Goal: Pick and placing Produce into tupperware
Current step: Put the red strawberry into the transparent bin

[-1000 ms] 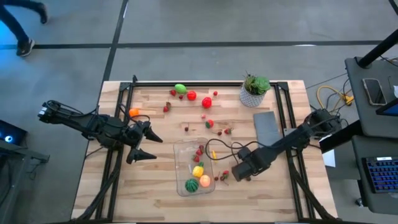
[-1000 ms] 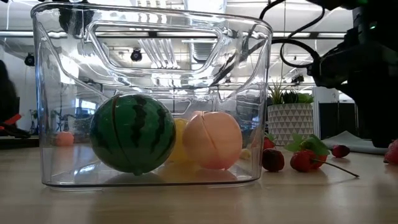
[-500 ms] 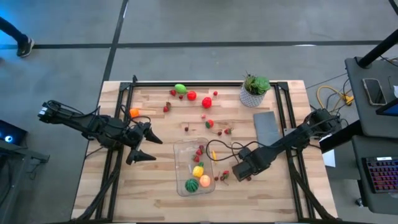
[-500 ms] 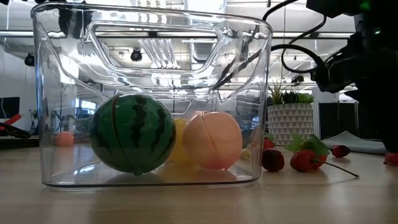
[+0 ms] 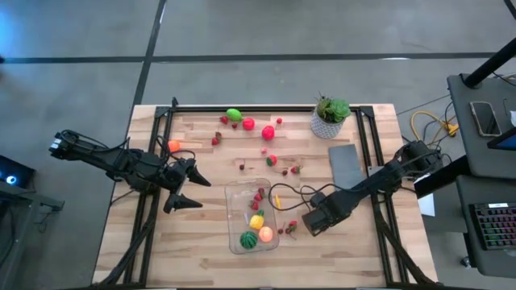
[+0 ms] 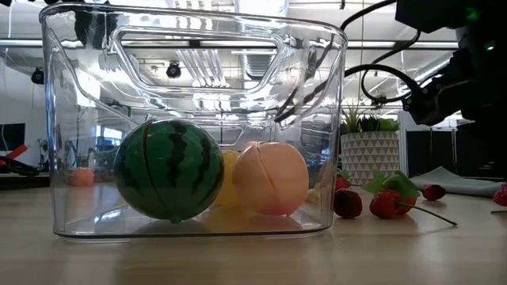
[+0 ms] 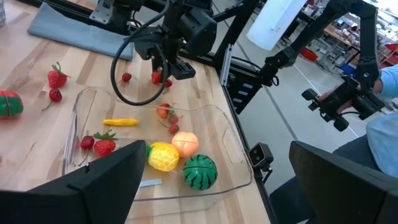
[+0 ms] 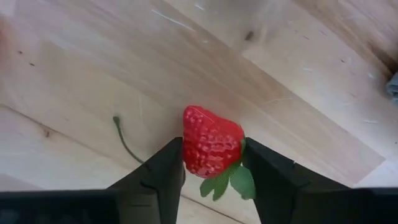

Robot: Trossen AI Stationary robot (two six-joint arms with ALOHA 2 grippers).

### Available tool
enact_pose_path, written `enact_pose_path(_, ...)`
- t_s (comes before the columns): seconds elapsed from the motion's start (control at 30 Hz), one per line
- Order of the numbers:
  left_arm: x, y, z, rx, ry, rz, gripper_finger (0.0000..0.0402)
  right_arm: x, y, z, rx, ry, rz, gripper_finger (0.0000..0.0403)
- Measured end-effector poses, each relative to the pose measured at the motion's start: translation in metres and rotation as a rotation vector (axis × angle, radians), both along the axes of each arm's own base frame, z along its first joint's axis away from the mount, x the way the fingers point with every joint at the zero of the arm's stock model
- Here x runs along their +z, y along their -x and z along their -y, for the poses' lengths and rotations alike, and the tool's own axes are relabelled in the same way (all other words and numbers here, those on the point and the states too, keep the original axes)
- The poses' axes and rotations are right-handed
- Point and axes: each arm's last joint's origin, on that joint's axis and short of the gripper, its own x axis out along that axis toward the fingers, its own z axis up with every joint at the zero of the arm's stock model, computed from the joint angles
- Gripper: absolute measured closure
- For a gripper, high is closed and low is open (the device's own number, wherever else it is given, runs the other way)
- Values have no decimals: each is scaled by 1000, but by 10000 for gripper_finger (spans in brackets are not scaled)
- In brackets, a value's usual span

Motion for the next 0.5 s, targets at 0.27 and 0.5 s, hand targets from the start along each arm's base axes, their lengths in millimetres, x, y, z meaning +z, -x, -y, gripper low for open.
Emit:
enact_pose_path(0.27,0,0,0,0,0,0,20,15,-9,-4,8,-14,69,288)
enact_pose_path(0.5,0,0,0,0,1,2,20,57,-24,-9,36,9,252,285)
